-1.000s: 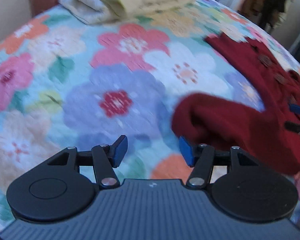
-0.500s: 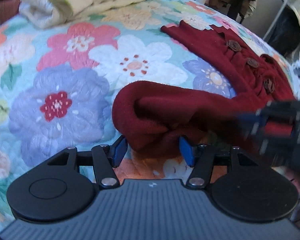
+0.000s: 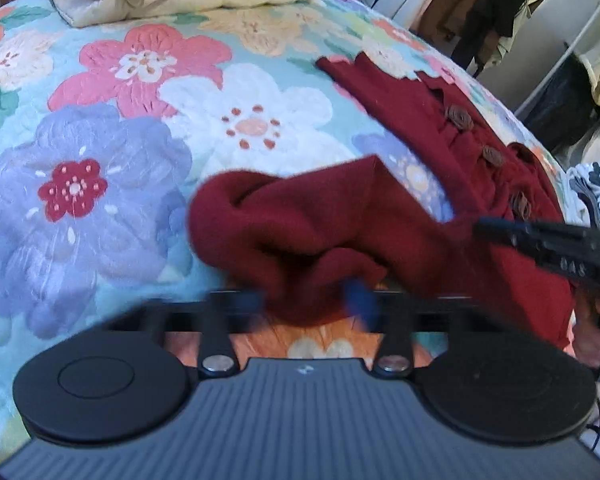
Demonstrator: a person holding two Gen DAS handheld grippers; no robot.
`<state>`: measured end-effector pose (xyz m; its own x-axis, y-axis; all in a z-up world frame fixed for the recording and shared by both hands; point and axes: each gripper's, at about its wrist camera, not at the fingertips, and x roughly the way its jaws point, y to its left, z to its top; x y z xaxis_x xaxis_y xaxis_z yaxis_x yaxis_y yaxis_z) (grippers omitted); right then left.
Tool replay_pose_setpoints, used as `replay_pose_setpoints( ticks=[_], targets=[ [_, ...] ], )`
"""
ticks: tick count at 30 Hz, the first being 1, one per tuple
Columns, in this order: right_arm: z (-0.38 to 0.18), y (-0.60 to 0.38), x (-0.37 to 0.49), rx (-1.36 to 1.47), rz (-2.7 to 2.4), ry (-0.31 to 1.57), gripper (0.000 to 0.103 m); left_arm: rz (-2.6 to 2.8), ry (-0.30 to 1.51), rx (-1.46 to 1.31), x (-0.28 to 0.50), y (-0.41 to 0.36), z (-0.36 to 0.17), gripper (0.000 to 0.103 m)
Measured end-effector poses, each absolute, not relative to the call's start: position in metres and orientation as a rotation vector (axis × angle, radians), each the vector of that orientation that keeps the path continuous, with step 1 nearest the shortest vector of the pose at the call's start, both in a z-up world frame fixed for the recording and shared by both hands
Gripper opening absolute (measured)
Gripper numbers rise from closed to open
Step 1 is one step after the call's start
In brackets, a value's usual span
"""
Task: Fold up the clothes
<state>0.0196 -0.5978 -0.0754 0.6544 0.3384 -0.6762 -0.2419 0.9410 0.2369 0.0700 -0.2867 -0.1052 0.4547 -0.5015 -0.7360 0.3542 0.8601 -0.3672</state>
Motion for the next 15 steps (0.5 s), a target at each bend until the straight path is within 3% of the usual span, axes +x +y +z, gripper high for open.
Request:
replay_pose_setpoints(
  ticks=[2, 4, 5, 9, 15],
  targets=[
    [-0.077, -0.595, 0.019, 0.148, 0.347, 0.808, 0.019, -0.48, 0.923, -0.107, 0.069, -0.29, -0.095, 0.016],
    [-0.078, -0.593, 0.018, 0.158, 0.348, 0.826, 0.04, -0.443, 0.85, -0.037, 0.066, -0.291, -0.078, 0.016],
    [-0.08, -0.593, 0.02, 0.169, 0.34, 0.851, 0.055, -0.419, 0.803, -0.011, 0.065, -0.288, -0.066, 0.016],
    [-0.089, -0.592, 0.021, 0.232, 0.377, 0.932, 0.056, -0.321, 0.646, 0.04, 0.063, -0.265, -0.025, 0.016],
    [-0.101, -0.585, 0.022, 0.435, 0.599, 0.995, 0.061, -0.213, 0.762, -0.013, 0.087, -0.233, -0.04, 0.016]
  ],
)
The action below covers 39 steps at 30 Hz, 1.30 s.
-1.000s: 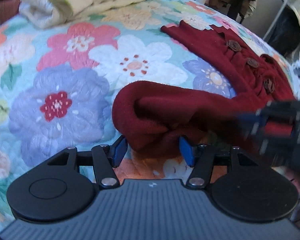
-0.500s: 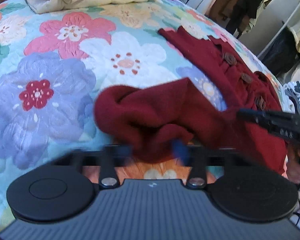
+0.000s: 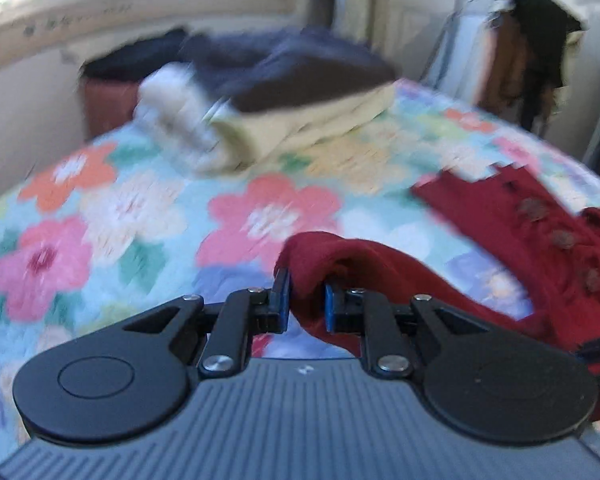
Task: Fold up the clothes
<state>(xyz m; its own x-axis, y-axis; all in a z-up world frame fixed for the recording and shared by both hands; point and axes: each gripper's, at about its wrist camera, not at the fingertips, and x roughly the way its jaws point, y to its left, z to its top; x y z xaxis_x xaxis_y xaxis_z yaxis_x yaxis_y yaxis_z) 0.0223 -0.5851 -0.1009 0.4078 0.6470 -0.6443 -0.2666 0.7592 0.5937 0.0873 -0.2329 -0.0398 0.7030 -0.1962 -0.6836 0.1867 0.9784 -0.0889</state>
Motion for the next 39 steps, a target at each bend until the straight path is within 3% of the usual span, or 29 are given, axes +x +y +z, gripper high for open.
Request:
replay_pose_setpoints(
  ticks=[12, 14, 18, 21, 23, 24, 25, 26, 27, 28, 29, 33, 39],
  targets=[
    [-0.109, -0.562, 0.019, 0.279, 0.582, 0.984, 0.063, -0.209, 0.828, -0.043, 0.084, -0.205, -0.066, 0.016],
    [-0.108, -0.565, 0.02, 0.291, 0.58, 0.986, 0.063, -0.241, 0.854, -0.068, 0.078, -0.207, -0.069, 0.022],
    [-0.104, -0.563, 0.019, 0.238, 0.546, 0.975, 0.063, -0.262, 0.88, 0.017, 0.068, -0.219, -0.085, 0.05],
    [-0.104, -0.556, 0.018, 0.148, 0.528, 0.967, 0.062, -0.282, 0.935, -0.036, 0.073, -0.219, -0.101, 0.05],
    [-0.105, -0.552, 0.016, 0.127, 0.525, 0.956, 0.064, -0.298, 0.964, -0.159, 0.077, -0.213, -0.11, 0.057],
    [-0.106, -0.55, 0.015, 0.112, 0.532, 0.953, 0.067, -0.3, 0.96, -0.215, 0.079, -0.208, -0.115, 0.065],
    [-0.106, -0.548, 0.014, 0.096, 0.538, 0.95, 0.07, -0.302, 0.954, -0.268, 0.081, -0.204, -0.12, 0.065],
    [-0.107, -0.545, 0.014, 0.081, 0.544, 0.947, 0.078, -0.277, 0.935, -0.309, 0.081, -0.198, -0.125, 0.063],
    [-0.108, -0.543, 0.012, 0.067, 0.559, 0.94, 0.086, -0.25, 0.921, -0.329, 0.081, -0.194, -0.125, 0.047],
    [-0.109, -0.54, 0.011, 0.053, 0.575, 0.933, 0.087, -0.218, 0.907, -0.317, 0.08, -0.194, -0.122, 0.025],
    [-0.109, -0.537, 0.008, 0.038, 0.569, 0.926, 0.088, -0.202, 0.896, -0.28, 0.08, -0.195, -0.118, 0.016],
    [-0.107, -0.523, 0.001, -0.071, 0.554, 0.922, 0.088, -0.077, 0.802, -0.129, 0.078, -0.196, -0.092, 0.005],
    [-0.106, -0.537, 0.009, 0.02, 0.574, 0.949, 0.088, 0.053, 0.58, -0.008, 0.051, -0.169, -0.042, 0.003]
  ],
)
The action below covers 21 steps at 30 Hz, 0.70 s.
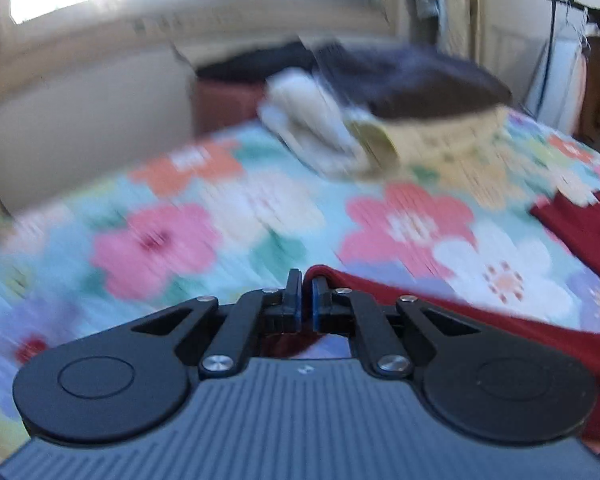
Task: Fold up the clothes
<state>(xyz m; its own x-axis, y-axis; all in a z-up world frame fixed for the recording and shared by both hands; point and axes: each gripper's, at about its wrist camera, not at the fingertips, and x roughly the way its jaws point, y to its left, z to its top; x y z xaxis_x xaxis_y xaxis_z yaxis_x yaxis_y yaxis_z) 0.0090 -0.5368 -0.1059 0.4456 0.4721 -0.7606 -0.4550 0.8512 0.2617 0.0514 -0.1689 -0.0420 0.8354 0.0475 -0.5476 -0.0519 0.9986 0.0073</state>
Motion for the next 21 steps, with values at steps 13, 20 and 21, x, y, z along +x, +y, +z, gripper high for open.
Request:
replay_pose_setpoints(
  ticks=[13, 20, 21],
  targets=[
    [-0.097, -0.543, 0.012, 0.066, 0.577, 0.959, 0.087, 0.179, 0.711, -0.006, 0.054, -0.14, -0.077, 0.006],
    [-0.032, -0.625, 0.018, 0.078, 0.256, 0.681, 0.087, -0.144, 0.816, -0.019, 0.044, -0.191, -0.027, 0.031],
    [-0.029, -0.642, 0.016, 0.106, 0.221, 0.672, 0.087, -0.193, 0.83, -0.001, 0.046, -0.202, -0.019, 0.033]
  ],
)
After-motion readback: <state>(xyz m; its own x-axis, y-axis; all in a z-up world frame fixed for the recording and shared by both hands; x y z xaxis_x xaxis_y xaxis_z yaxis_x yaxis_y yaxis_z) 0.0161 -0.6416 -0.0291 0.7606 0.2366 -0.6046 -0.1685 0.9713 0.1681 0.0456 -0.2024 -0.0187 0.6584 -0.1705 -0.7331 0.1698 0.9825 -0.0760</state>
